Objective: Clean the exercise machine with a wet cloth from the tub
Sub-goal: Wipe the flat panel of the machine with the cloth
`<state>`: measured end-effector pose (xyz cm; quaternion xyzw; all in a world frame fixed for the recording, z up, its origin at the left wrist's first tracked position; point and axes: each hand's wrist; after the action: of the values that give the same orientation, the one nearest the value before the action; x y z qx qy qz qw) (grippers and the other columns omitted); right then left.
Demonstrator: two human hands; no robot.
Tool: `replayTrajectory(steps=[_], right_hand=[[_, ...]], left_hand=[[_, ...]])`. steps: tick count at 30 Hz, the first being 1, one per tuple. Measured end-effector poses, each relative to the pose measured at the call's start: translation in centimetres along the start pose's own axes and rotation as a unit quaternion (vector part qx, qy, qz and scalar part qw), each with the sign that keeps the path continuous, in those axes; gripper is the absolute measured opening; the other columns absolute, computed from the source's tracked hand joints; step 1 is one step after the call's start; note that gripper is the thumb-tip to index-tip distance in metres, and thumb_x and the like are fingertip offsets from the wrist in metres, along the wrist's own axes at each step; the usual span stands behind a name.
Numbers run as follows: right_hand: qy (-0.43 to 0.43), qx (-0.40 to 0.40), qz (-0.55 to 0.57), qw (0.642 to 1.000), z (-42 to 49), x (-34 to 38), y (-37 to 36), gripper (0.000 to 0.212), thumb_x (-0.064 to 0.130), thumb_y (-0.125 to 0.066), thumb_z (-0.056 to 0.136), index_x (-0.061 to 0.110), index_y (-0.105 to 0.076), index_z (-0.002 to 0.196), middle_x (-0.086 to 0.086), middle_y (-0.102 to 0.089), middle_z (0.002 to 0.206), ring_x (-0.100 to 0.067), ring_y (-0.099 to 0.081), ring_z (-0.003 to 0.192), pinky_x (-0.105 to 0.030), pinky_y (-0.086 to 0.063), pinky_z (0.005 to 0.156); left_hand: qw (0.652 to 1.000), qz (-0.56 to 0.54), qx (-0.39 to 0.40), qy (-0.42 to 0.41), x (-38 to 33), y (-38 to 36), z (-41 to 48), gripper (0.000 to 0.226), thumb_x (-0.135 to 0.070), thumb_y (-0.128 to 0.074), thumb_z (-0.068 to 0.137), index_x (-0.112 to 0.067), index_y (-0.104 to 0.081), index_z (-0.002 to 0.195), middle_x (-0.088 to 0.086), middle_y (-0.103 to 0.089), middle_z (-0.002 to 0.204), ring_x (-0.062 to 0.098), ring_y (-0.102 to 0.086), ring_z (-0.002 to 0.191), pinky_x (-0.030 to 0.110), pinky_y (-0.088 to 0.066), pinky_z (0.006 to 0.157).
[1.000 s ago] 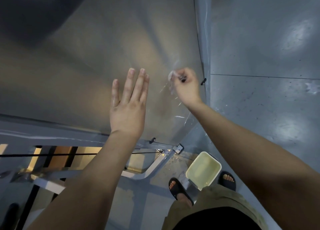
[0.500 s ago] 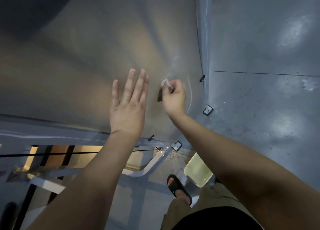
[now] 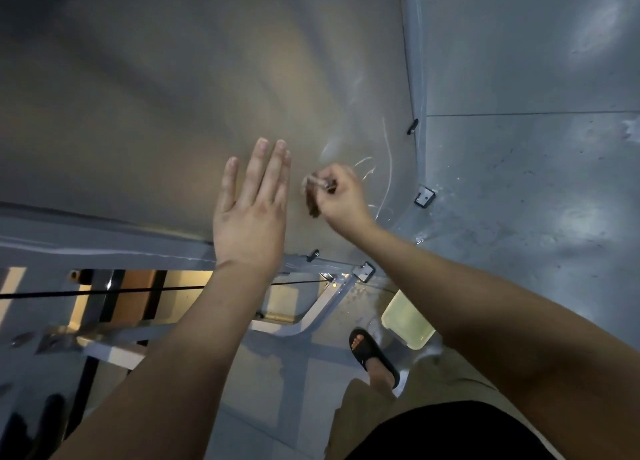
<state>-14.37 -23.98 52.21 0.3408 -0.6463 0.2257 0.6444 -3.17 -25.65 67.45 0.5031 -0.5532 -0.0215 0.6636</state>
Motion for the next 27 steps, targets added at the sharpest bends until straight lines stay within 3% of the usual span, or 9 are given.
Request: replayTrajectory(steps=[4, 6, 10, 12, 15, 17, 21, 23, 27], right_hand=[[-0.081, -0.193, 0.09, 0.974, 3.7, 1.7, 1.9, 0.026, 0.015, -0.069, 0.089, 0.028, -0.053, 0.074, -0.017, -0.064, 0.094, -0.008, -0.059, 0.07, -0.026, -0.047, 0.067], [-0.07, -0.219, 0.068, 0.971, 3.2, 2.8, 0.8, 0.03, 0.01, -0.068, 0.092, 0.027, -0.052, 0.073, -0.014, -0.06, 0.095, -0.006, -0.057, 0.069, -0.022, -0.045, 0.067], [0.061, -0.077, 0.003, 0.995, -1.9, 1.0, -1.7, 0.022, 0.009, -0.07, 0.092, 0.02, -0.06, 0.077, 0.006, -0.053, 0.09, 0.005, -0.057, 0.074, -0.015, -0.045, 0.072], [0.063, -0.057, 0.023, 0.996, -0.6, 0.5, -0.1, 0.019, 0.011, -0.071, 0.09, 0.019, -0.062, 0.075, 0.008, -0.054, 0.088, 0.004, -0.059, 0.073, -0.019, -0.047, 0.072], [-0.025, -0.159, 0.119, 0.98, 2.3, 1.7, 1.4, 0.027, 0.02, -0.067, 0.093, 0.02, -0.053, 0.07, -0.013, -0.061, 0.09, -0.008, -0.061, 0.057, -0.025, -0.048, 0.054], [-0.029, -0.213, 0.095, 0.972, 1.2, 2.3, -0.4, 0.026, 0.018, -0.066, 0.094, 0.018, -0.053, 0.072, -0.009, -0.057, 0.09, -0.006, -0.058, 0.06, -0.024, -0.046, 0.057], [0.111, -0.052, 0.047, 0.991, -5.2, -0.2, -4.9, 0.017, 0.01, -0.069, 0.09, 0.017, -0.062, 0.076, -0.005, -0.057, 0.089, -0.02, -0.06, 0.073, -0.033, -0.05, 0.07], [0.113, -0.041, 0.024, 0.992, -3.9, -0.9, -3.8, 0.015, 0.021, -0.07, 0.088, 0.027, -0.063, 0.075, -0.009, -0.061, 0.084, -0.025, -0.063, 0.071, -0.042, -0.054, 0.067], [-0.045, -0.261, 0.061, 0.962, 2.9, 0.6, 0.2, 0.023, 0.036, -0.068, 0.086, 0.029, -0.053, 0.07, -0.018, -0.064, 0.08, -0.031, -0.065, 0.061, -0.042, -0.056, 0.053]], left_hand=[[1.0, 0.004, 0.009, -0.013, 0.2, -0.8, -1.9, 0.083, -0.006, -0.024, 0.09, -0.005, 0.029, 0.155, 0.006, 0.029, 0.167, 0.027, 0.031, 0.151, 0.05, 0.027, 0.115], [1.0, 0.004, 0.021, -0.013, 0.3, -1.0, -2.6, 0.084, -0.007, -0.025, 0.09, -0.003, 0.028, 0.155, 0.008, 0.029, 0.167, 0.028, 0.028, 0.153, 0.05, 0.023, 0.117], [0.999, 0.022, 0.033, -0.026, 0.9, -2.0, -3.9, 0.085, -0.009, -0.025, 0.089, -0.001, 0.029, 0.154, 0.011, 0.035, 0.164, 0.031, 0.032, 0.15, 0.05, 0.021, 0.118], [0.999, 0.031, 0.028, -0.033, 1.1, -2.5, -4.4, 0.086, -0.009, -0.029, 0.091, 0.0, 0.03, 0.153, 0.012, 0.035, 0.163, 0.032, 0.033, 0.15, 0.05, 0.022, 0.117], [0.998, 0.046, 0.021, -0.037, 1.1, -2.8, -4.8, 0.086, -0.009, -0.033, 0.094, 0.001, 0.03, 0.153, 0.013, 0.034, 0.164, 0.032, 0.032, 0.15, 0.05, 0.021, 0.118], [0.998, 0.052, 0.019, -0.039, 1.0, -3.0, -4.9, 0.086, -0.01, -0.032, 0.094, 0.001, 0.029, 0.153, 0.014, 0.034, 0.164, 0.033, 0.031, 0.151, 0.051, 0.019, 0.119], [0.998, 0.055, -0.002, -0.043, 1.2, -3.8, -4.9, 0.082, -0.017, -0.032, 0.097, 0.001, 0.022, 0.156, 0.014, 0.027, 0.167, 0.034, 0.025, 0.153, 0.051, 0.014, 0.121], [0.997, 0.062, -0.002, -0.049, 1.4, -4.1, -5.0, 0.083, -0.016, -0.032, 0.096, 0.002, 0.023, 0.155, 0.015, 0.028, 0.166, 0.034, 0.026, 0.153, 0.051, 0.014, 0.122], [0.995, 0.072, -0.014, -0.066, 1.2, -4.2, -5.5, 0.081, -0.012, -0.027, 0.093, 0.003, 0.024, 0.155, 0.014, 0.028, 0.166, 0.033, 0.026, 0.153, 0.05, 0.016, 0.12]])
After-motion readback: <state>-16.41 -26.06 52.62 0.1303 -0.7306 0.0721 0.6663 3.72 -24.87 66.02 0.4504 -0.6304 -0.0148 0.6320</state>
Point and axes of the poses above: each hand's wrist, its own z-axis towards the middle knuckle, its own y-axis out of the back of the hand, x = y × z
